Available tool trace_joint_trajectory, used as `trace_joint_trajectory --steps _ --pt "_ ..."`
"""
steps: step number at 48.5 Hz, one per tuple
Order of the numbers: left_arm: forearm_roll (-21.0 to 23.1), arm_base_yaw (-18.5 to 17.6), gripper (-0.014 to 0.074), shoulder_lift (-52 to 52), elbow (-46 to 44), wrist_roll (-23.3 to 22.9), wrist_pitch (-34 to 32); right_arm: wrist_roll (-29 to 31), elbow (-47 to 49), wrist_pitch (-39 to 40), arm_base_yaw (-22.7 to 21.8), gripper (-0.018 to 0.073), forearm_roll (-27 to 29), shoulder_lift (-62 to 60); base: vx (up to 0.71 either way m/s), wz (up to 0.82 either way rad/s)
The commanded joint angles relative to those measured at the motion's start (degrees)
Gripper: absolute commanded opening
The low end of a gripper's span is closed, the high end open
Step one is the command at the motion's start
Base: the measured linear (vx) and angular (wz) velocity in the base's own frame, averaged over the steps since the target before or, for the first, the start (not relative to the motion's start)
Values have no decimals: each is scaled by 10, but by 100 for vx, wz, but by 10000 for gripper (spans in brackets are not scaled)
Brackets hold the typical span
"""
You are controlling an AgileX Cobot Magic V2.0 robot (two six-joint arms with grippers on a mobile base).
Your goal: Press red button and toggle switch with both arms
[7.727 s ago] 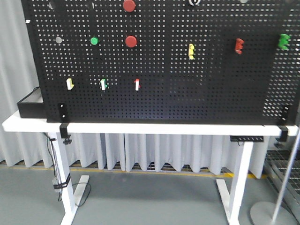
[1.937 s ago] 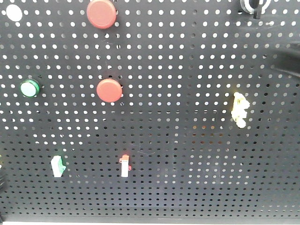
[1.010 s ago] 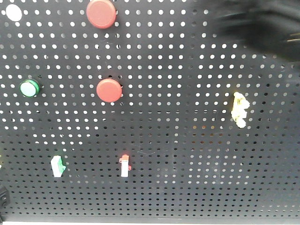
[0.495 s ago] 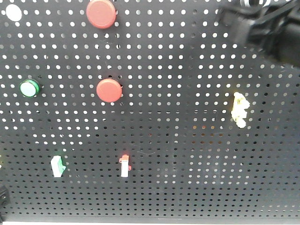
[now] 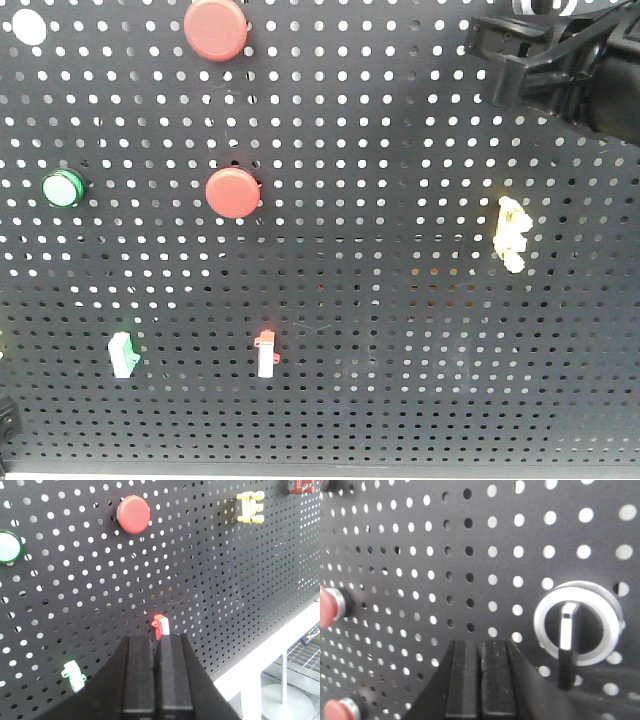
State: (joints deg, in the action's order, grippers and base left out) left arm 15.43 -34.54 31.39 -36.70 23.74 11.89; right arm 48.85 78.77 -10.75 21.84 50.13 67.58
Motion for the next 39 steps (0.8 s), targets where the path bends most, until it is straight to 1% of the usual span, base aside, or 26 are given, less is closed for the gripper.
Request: trace_joint_trajectory --steps 1,7,14,21,26,33,35,39 --pt "8 0 2 2 -15 -6 -49 0 16 48 -4 -4 -12 -11 0 0" --pt "8 0 2 2 -15 -6 -49 -2 16 49 -4 -4 -16 -11 0 0" --pt "8 0 2 2 -15 -6 -49 -17 14 32 -4 -4 -17 -7 0 0" --pt "8 0 2 2 -15 -7 -43 -17 14 40 -7 -4 -21 -2 0 0" --pt "8 0 2 2 -15 -7 -39 -33 14 28 -47 -4 -21 -2 0 0" --pt "8 0 2 2 -15 -7 -39 -74 14 -36 -119 -4 -21 -8 0 0" --pt "8 0 2 2 -15 -7 -39 -77 14 -58 -136 -4 -21 -12 0 0" --pt "8 0 2 2 -15 -7 -39 -71 14 -88 -157 -4 -21 -23 0 0"
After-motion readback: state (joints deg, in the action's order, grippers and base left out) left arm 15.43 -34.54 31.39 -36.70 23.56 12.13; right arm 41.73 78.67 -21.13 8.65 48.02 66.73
